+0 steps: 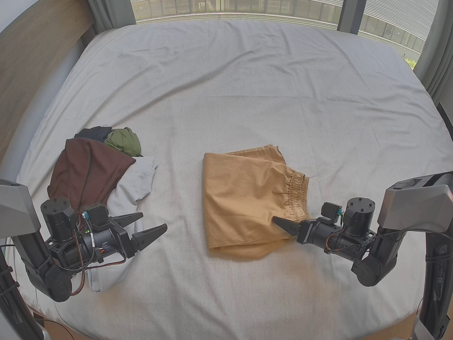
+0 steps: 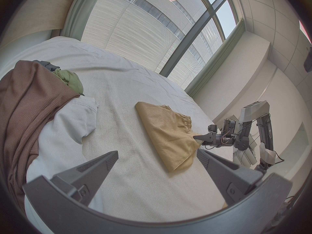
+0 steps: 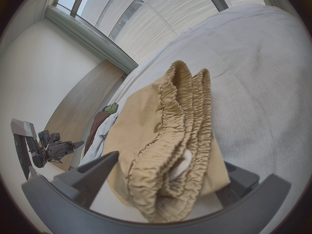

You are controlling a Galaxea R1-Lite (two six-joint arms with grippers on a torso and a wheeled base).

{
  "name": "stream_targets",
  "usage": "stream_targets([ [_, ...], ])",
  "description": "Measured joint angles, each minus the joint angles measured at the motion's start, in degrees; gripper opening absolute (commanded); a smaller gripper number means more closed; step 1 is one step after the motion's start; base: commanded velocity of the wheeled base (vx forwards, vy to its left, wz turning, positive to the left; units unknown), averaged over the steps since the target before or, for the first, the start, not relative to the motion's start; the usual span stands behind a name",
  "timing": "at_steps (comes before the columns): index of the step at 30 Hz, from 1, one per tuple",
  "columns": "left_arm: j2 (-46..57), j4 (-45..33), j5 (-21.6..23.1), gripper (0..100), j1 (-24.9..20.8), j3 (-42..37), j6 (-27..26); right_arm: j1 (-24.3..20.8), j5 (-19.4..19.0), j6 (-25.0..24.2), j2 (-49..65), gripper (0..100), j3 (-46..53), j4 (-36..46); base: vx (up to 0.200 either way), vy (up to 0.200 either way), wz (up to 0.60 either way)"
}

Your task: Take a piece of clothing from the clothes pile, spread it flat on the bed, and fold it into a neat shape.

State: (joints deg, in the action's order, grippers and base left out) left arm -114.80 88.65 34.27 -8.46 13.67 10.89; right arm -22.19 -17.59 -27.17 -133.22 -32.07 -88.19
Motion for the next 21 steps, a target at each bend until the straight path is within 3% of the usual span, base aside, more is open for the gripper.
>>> stream_targets([
  [21,0.0,0.0,0.0,100,0.7,0.0,-0.3,-2.3,-0.6,0.0,5.1,0,0.0,0.1,0.000,0.000,0.00],
])
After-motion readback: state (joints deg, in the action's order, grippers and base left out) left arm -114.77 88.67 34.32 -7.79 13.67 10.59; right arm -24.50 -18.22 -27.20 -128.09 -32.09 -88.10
